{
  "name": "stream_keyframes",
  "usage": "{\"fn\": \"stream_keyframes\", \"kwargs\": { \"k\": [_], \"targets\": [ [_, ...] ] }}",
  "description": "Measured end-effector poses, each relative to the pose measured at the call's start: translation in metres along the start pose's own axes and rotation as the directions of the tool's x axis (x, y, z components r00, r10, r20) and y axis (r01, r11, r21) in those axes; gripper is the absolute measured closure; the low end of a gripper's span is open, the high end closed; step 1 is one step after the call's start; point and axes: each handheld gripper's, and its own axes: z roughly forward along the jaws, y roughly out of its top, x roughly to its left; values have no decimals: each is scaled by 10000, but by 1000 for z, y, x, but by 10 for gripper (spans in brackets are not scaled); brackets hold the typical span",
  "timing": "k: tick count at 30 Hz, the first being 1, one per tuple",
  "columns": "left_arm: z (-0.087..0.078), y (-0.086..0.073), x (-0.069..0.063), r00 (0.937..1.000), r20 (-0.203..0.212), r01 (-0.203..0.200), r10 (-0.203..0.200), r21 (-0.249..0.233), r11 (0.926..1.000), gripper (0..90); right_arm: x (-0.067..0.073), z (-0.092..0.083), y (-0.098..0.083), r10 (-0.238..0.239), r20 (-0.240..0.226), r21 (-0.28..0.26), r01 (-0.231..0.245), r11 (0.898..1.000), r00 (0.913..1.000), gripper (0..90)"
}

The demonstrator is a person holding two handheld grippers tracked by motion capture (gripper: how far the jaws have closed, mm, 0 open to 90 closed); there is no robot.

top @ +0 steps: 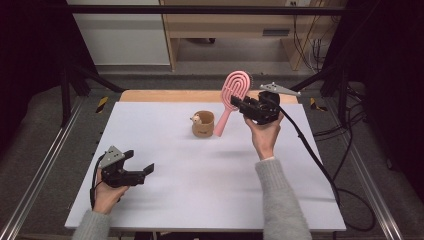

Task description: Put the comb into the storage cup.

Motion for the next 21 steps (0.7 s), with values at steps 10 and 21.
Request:
{"fn": "stream_keyframes", "kwargs": {
  "k": [10,21],
  "targets": [
    [0,0,1,10000,-30,45,-45,13,10000,23,2,9,6,-150,122,27,150,9999,9998,646],
    [0,-1,2,9999,-65,86,-86,24,10000,23,2,19,10,-278,241,61,276,9996,9993,646]
  ]
}}
